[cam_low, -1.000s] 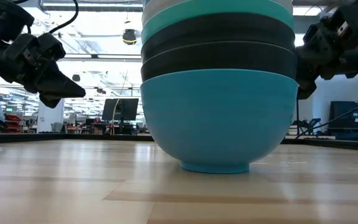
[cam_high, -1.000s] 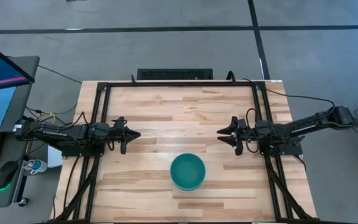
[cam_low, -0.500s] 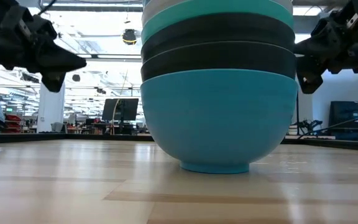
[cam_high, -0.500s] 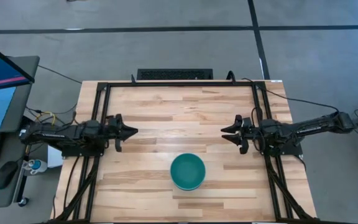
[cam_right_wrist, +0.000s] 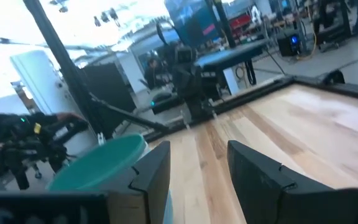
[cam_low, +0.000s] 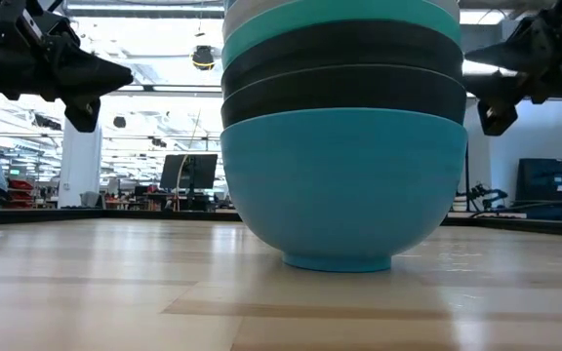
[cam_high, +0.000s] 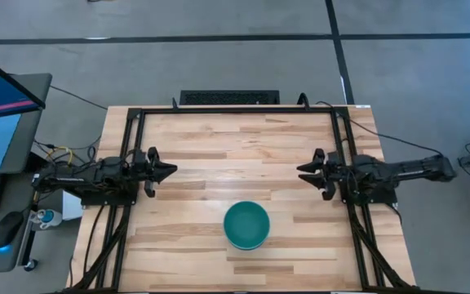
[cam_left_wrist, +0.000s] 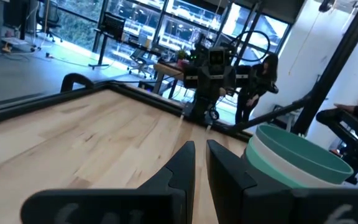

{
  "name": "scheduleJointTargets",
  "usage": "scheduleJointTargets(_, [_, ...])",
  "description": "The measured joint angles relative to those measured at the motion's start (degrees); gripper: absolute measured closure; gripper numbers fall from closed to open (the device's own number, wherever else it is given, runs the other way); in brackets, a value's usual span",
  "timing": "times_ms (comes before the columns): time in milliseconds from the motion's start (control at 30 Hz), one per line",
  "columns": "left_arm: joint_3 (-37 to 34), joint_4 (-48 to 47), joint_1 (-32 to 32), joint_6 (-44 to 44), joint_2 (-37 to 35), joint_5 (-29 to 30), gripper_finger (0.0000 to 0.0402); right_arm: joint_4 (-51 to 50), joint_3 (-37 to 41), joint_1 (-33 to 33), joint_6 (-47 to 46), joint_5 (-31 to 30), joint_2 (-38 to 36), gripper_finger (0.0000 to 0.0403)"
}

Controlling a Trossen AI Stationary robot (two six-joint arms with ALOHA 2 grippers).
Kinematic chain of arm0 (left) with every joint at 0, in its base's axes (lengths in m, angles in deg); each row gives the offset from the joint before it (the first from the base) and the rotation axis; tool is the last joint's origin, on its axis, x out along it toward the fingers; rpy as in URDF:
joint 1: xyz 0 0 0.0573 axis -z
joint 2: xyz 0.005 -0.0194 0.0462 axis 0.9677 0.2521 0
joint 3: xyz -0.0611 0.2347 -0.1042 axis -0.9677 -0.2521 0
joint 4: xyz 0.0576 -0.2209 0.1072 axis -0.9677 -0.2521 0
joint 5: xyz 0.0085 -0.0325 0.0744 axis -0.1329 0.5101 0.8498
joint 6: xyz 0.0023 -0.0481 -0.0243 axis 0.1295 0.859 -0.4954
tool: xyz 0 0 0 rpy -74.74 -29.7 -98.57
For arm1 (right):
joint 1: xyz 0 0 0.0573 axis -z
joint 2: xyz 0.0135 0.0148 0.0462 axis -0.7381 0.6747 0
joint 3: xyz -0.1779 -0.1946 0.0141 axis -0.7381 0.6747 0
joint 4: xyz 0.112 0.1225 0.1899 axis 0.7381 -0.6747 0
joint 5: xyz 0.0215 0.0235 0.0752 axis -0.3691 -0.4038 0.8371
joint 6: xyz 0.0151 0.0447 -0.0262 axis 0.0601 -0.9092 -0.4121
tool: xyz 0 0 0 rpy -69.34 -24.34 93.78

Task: Nest bowls inside each other
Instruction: Return to Home Position

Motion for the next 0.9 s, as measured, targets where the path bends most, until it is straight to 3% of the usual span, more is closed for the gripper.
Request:
scheduleJointTargets(567, [0.0, 0.0, 0.0, 0.0, 0.0, 0.0, 0.0371, -0.3, 0.0, 0.0, 0.0, 0.0, -10.8, 0.0221])
scheduleJointTargets(900, [0.0, 0.0, 0.0, -0.7, 0.3, 0.0, 0.0371, -1.0, 0.0, 0.0, 0.0, 0.0, -11.0, 0.0221])
